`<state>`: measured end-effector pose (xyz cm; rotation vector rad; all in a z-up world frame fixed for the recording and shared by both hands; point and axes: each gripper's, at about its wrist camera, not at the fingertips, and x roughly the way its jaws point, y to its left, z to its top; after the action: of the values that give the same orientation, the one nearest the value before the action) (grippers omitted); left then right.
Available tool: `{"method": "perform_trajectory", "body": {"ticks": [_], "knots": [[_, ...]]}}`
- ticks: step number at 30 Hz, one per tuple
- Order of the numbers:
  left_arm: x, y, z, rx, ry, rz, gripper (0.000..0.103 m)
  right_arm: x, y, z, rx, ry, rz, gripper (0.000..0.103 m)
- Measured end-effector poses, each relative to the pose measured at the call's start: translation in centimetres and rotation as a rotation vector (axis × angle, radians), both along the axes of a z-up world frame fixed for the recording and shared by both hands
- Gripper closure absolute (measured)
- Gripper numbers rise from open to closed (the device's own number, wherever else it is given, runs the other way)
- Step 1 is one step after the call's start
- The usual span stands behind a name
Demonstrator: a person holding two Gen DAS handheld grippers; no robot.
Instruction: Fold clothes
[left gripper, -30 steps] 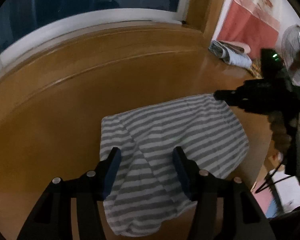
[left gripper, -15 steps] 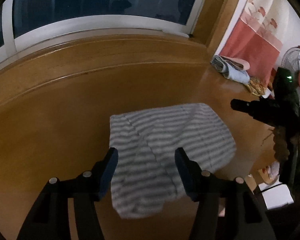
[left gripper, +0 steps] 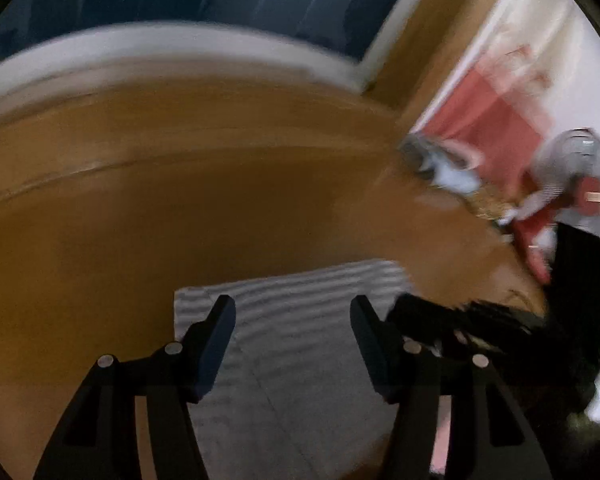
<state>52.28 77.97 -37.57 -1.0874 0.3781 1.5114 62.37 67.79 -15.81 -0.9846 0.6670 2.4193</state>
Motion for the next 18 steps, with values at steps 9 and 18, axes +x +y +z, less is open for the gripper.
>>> {"method": "perform_trajectory", "body": {"ticks": [9, 18], "knots": [[1.1, -0.2, -1.6, -0.03, 0.093, 0.026, 0.046, 4.4, -3.1, -1.4, 0.08, -0.091, 0.014, 0.086], [-1.0, -5.7, 1.1, -0.023, -0.084, -0.083, 0.041, 7.4, -1.5, -0.3, -0.067, -0.015, -0.187, 0.044]]}}
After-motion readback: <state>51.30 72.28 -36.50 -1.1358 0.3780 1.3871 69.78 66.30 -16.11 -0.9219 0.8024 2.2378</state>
